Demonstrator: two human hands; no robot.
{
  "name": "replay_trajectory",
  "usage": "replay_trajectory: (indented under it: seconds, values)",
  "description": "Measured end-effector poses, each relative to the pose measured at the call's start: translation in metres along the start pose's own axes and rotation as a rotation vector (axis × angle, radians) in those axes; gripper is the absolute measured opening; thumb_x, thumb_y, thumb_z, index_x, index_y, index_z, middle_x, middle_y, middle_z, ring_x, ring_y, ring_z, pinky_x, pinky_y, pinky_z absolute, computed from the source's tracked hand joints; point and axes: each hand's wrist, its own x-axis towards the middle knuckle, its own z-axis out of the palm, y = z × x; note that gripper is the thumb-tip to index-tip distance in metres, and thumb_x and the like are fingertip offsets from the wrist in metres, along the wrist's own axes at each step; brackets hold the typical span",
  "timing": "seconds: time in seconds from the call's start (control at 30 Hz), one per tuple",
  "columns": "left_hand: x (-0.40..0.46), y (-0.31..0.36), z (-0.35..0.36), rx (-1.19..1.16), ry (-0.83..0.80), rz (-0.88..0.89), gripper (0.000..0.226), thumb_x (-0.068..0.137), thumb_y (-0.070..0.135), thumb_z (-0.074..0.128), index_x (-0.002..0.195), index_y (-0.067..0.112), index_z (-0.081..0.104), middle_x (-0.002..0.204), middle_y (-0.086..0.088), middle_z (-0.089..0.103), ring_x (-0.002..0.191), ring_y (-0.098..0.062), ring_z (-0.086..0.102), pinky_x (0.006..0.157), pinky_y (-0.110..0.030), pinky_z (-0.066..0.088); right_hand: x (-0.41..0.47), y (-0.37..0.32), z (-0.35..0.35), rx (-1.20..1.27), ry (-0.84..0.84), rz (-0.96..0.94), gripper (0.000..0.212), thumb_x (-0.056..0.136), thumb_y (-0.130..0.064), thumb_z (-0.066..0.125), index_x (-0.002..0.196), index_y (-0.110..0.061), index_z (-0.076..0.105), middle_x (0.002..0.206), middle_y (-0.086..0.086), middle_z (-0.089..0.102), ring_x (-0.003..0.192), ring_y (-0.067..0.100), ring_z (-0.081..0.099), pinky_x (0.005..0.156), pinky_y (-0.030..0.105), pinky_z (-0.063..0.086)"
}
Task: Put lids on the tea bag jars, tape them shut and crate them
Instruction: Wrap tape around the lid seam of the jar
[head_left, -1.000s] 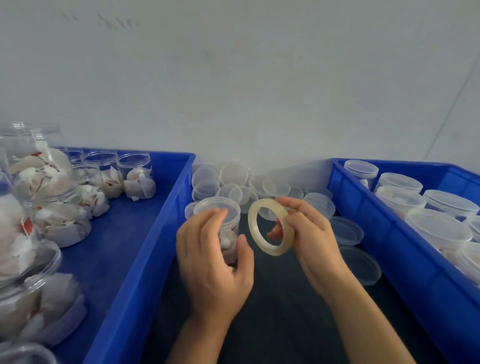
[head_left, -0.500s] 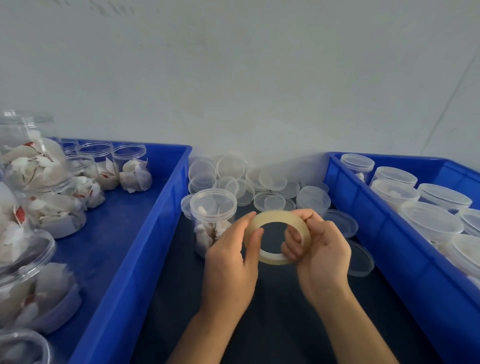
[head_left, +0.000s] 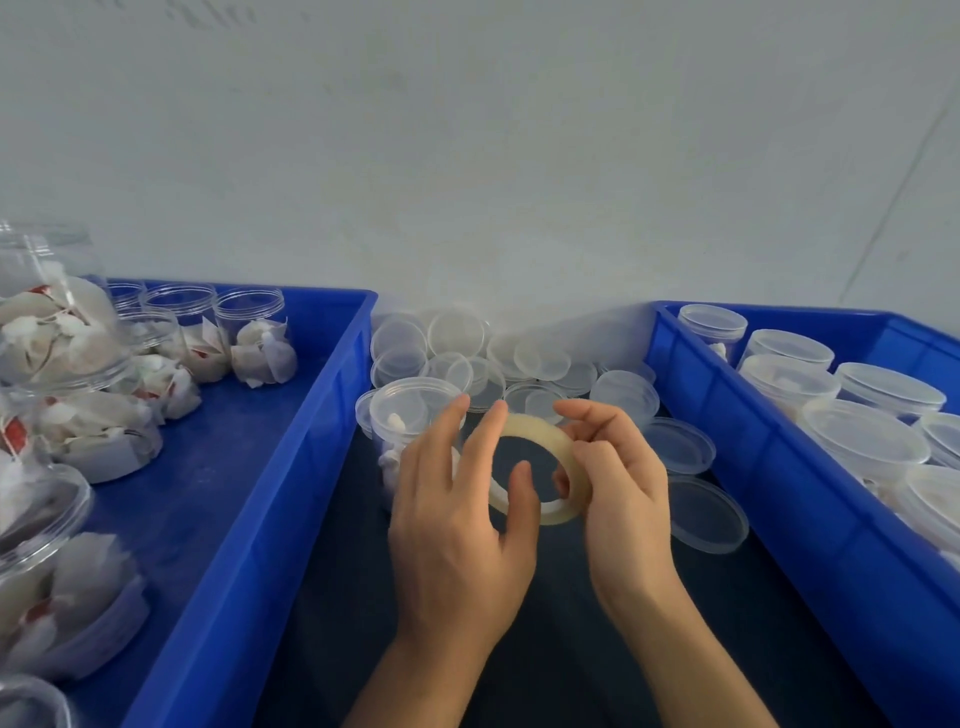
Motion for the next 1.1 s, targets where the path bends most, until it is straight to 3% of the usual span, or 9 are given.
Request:
replay_trajectory:
  seconds: [0.17,0.23,0.33,0.5,0.63,0.9,1.1]
  values:
    - [0.002,0.004,0.001,-0.077,0.02,0.031,0.037,0.104,0.039,0.063,0.134,0.02,0.071,0.133,-0.004,0.061,0.12,-0.019,0.059,0.089,-0.041,0.056,-0.006,0.001,0.005,-0.079,-0.043,-0.114,0.031,0.1,0.002,0.054,0.11,-0.022,0.071,0.087,-0.006,0.063,0.079,0.01,0.06,0.072,0.023,0.054]
    - [0.002,0.004,0.002,-0.179,-0.003,0.003,0.034,0.104,0.03,0.066,0.132,0.013,0.071,0.128,-0.003,0.063,0.119,-0.016,0.063,0.089,-0.038,0.059,-0.009,0.002,0.007,-0.188,-0.044,-0.198,0.032,0.099,-0.004,0.052,0.114,-0.026,0.068,0.093,-0.009,0.066,0.086,0.007,0.064,0.075,0.024,0.055]
    - [0.001,0.004,0.003,-0.281,-0.024,-0.039,0.031,0.101,0.017,0.072,0.129,0.004,0.071,0.126,-0.002,0.068,0.119,-0.014,0.066,0.088,-0.039,0.062,-0.012,0.003,0.005,-0.428,-0.055,-0.407,0.04,0.093,-0.001,0.046,0.118,-0.028,0.063,0.103,-0.011,0.062,0.1,0.018,0.063,0.078,0.023,0.051]
    - [0.003,0.007,0.001,-0.34,0.001,-0.093,0.028,0.097,0.017,0.074,0.123,0.007,0.074,0.122,0.003,0.071,0.113,-0.008,0.069,0.078,-0.03,0.064,-0.011,0.005,0.003,-0.554,-0.093,-0.587,0.051,0.09,0.007,0.045,0.127,-0.025,0.058,0.108,-0.02,0.054,0.099,0.015,0.058,0.082,0.017,0.045]
    - [0.002,0.006,0.002,-0.303,0.006,-0.078,0.026,0.095,0.011,0.078,0.12,0.007,0.077,0.12,0.001,0.072,0.111,-0.01,0.07,0.079,-0.033,0.064,-0.01,0.009,0.002,-0.58,-0.097,-0.585,0.048,0.09,0.005,0.044,0.127,-0.024,0.057,0.107,-0.024,0.052,0.096,0.015,0.058,0.08,0.018,0.044]
    - [0.001,0.005,0.003,-0.272,-0.01,-0.119,0.021,0.093,0.01,0.08,0.115,0.01,0.079,0.114,0.002,0.07,0.104,-0.014,0.071,0.077,-0.034,0.064,-0.009,0.014,0.002,-0.643,-0.1,-0.536,0.042,0.093,-0.001,0.043,0.129,-0.015,0.059,0.106,-0.013,0.055,0.099,0.017,0.06,0.08,0.033,0.052]
    - [0.006,0.009,-0.001,-0.348,0.0,-0.234,0.013,0.092,0.012,0.082,0.105,0.013,0.08,0.103,0.005,0.072,0.092,-0.01,0.073,0.072,-0.018,0.061,-0.01,0.015,0.002,-0.669,-0.13,-0.515,0.043,0.093,0.0,0.044,0.132,-0.012,0.058,0.106,-0.011,0.054,0.1,0.017,0.059,0.082,0.025,0.05]
